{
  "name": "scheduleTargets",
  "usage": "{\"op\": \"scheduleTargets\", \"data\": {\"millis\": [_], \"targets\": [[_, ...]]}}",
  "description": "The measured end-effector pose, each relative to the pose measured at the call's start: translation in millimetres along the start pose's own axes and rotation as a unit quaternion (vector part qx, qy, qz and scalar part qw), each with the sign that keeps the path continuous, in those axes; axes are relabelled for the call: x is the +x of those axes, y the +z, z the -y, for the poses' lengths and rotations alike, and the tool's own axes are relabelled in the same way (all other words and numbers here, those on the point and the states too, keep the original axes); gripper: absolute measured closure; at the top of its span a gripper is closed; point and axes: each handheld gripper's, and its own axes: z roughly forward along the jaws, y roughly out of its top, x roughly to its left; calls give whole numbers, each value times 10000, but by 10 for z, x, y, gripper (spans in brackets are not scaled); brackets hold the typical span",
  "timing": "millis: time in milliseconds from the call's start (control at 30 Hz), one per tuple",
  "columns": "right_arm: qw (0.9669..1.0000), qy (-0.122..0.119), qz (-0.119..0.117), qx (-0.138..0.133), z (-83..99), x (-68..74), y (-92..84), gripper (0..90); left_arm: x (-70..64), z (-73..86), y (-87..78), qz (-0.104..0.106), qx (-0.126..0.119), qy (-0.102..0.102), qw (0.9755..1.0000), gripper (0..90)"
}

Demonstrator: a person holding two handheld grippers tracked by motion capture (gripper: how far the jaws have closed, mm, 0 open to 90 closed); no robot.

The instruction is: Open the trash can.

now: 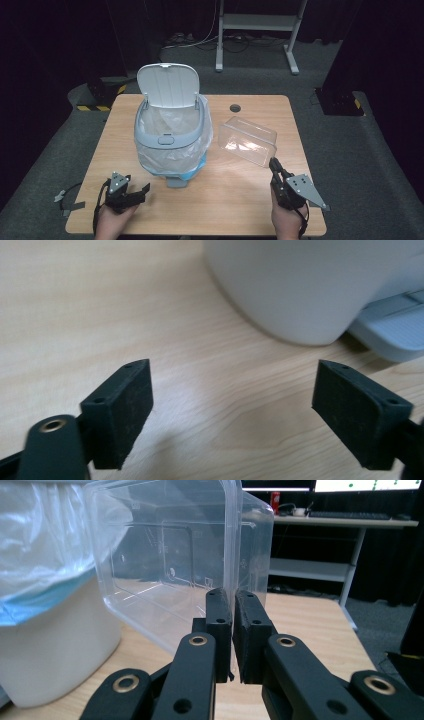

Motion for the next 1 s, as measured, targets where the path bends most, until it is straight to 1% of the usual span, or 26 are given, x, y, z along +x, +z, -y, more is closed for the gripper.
{"op": "scheduleTargets", "data": {"millis": [33,67,133,167,233,267,333,367,467,533,700,867,1000], "targets": [[10000,-14,1,-33,-23,-1,-2,861,22,0,4,-39,81,-27,10000,160],[10000,-12,-6,-49,-48,1,-6,861,39,-2,13,-36,152,-59,9999,160],[9999,-45,9,-107,-100,4,-11,860,41,-4,46,17,314,-112,9994,155],[9999,-15,10,-139,-137,2,-14,860,36,-6,60,50,419,-62,9991,154],[9998,-3,23,-190,-190,3,-20,860,27,-11,89,38,527,-46,9986,153],[9997,16,34,-229,-219,5,-24,861,26,-15,104,32,542,-86,9985,151],[9995,53,45,-307,-275,11,-32,861,28,-19,108,35,558,-73,9984,144],[9994,33,49,-343,-303,13,-30,861,26,-19,110,35,561,-64,9984,142],[9990,12,47,-445,-381,34,-18,861,13,-20,115,34,600,46,9982,129],[9988,1,45,-493,-425,53,-12,861,2,-19,116,50,622,80,9980,116],[9981,-10,-10,-616,-523,100,-19,861,-9,-17,114,80,610,134,9980,129],[9976,17,-72,-692,-606,124,-41,860,-27,-16,116,51,619,188,9979,134],[9966,22,-90,-815,-692,133,-65,861,-27,-16,117,66,617,192,9979,136]]}}
